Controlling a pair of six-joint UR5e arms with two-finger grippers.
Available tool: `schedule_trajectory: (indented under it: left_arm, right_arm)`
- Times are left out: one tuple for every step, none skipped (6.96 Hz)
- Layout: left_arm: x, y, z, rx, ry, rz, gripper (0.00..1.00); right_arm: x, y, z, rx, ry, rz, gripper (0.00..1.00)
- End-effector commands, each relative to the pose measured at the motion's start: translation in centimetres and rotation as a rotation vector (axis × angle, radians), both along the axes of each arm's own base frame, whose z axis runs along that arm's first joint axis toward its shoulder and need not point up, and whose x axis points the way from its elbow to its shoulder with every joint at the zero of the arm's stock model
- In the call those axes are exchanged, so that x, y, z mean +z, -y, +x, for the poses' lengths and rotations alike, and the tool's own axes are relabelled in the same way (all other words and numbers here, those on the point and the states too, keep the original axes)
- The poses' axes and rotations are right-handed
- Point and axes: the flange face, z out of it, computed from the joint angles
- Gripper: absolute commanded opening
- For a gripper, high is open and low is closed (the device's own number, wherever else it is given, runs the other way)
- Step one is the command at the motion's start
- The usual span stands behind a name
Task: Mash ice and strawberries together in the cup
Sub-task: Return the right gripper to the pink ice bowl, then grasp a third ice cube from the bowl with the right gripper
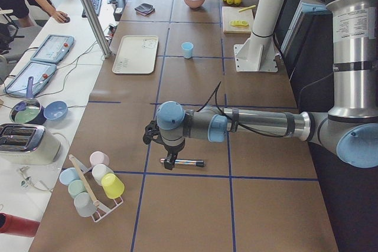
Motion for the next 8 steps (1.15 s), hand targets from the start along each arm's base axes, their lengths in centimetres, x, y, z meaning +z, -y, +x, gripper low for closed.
schedule_trajectory:
  left_arm:
    - [0.4, -0.5, 0.0, 0.002, -0.009, -0.011, 1.0]
    - [0.5, -0.5, 0.0, 0.002, -0.01, -0.013, 1.0]
    - [0.5, -0.5, 0.0, 0.002, -0.01, -0.013, 1.0]
    - [0.5, -0.5, 0.0, 0.002, -0.01, -0.013, 1.0]
    - [0.5, -0.5, 0.0, 0.002, -0.01, -0.013, 1.0]
    - [0.5, -0.5, 0.0, 0.002, -0.01, -0.013, 1.0]
    - [0.5, -0.5, 0.0, 0.002, -0.01, -0.013, 1.0]
    - [0.5, -0.5, 0.0, 0.002, -0.01, -0.013, 1.0]
  right_arm:
    - [0.5, -1.2, 0.6, 0.002, -0.004, -0.009, 0.81]
    - [0.2, -1.8, 1.0, 0.004, -0.003, -0.009, 0.58]
    - [0.1, -1.8, 1.0, 0.004, -0.002, -0.008, 0.21]
    - [0.0, -1.8, 1.1, 0.005, -0.002, -0.005, 0.03]
    - [-0.1, -1.8, 1.1, 0.002, -0.001, 0.001, 0.0]
    - [-0.2, -1.7, 1.1, 0.002, -0.002, 0.005, 0.0]
    - [-0.5, -1.5, 1.5, 0.015, -0.007, 0.017, 0.0]
    - [-1.5, -1.3, 2.0, 0.03, 0.001, 0.034, 0.0]
